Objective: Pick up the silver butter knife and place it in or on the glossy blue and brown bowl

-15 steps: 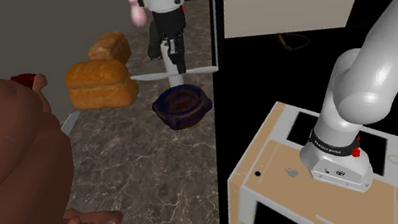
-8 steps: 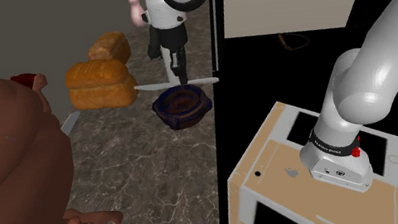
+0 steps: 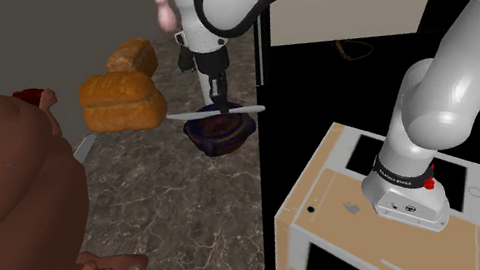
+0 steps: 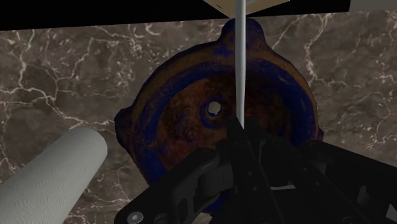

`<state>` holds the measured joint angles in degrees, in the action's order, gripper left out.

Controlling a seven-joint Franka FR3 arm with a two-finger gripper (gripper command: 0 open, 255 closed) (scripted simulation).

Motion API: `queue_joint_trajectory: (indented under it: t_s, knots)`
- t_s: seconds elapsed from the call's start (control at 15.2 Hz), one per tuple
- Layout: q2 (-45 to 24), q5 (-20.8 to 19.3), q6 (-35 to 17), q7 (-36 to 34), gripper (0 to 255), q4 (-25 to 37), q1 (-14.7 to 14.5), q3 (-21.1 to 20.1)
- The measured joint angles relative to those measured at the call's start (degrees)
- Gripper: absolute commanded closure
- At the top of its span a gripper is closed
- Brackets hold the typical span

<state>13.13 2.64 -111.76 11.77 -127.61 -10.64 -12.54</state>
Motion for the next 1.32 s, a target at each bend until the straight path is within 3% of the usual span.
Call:
queue_joint_trajectory:
  t_s: [0.33, 0.4, 0.79, 1.12, 1.32]
  knots:
    - [-0.13, -0.02, -0.39, 0.0, 255, -0.24, 0.01, -0.01]
    - [-0.13, -0.02, -0.4, 0.0, 0, -0.24, 0.01, -0.01]
    - [-0.14, -0.02, -0.41, 0.0, 0, -0.24, 0.01, -0.01]
    - [0.78, -0.03, 6.09, 0.2, 0, 5.44, 0.15, 0.32]
    - [0.85, 0.0, 6.85, 0.08, 0, 6.07, 0.09, 0.25]
